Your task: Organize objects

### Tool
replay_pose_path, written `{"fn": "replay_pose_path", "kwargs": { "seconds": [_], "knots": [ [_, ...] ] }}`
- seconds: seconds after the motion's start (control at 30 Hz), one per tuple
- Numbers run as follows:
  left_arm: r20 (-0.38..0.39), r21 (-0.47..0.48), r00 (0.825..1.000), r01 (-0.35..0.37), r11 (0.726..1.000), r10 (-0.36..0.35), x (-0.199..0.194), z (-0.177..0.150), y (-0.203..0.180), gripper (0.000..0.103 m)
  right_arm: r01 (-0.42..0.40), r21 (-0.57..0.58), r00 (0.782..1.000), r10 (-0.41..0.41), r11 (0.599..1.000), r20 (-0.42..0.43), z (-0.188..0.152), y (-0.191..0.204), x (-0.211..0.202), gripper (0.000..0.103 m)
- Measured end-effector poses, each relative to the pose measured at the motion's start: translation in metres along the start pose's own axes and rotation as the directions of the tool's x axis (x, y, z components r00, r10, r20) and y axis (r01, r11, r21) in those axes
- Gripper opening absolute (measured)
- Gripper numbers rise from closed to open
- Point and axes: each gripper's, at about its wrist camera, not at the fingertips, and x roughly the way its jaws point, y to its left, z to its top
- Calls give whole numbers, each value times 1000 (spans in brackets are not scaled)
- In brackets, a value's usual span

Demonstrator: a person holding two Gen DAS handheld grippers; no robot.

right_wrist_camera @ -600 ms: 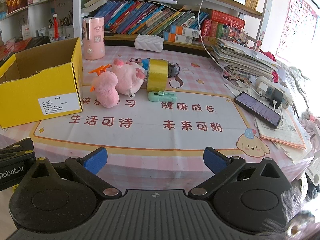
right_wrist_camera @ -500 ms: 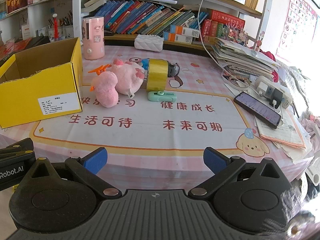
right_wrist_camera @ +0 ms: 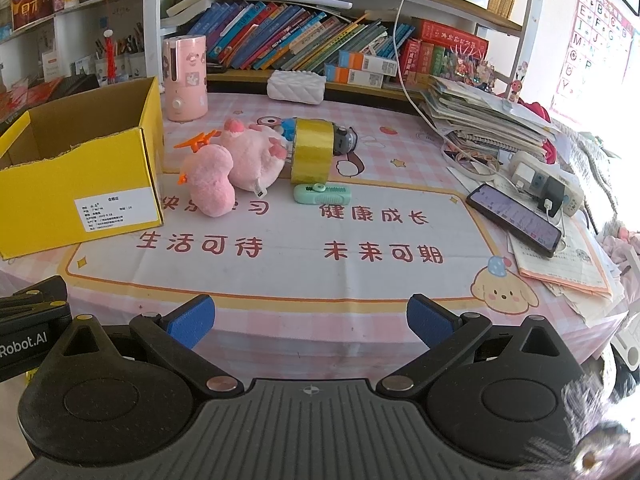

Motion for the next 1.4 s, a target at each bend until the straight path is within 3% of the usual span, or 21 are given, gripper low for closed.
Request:
{"fn": "replay_pose_path", "kwargs": {
  "seconds": [1.4],
  "knots": [
    [-15,-2,1000,16,1000,-16,2,7,2,102,15,-8,1000,-15,1000,-8,8,8,0,103]
  ]
}}
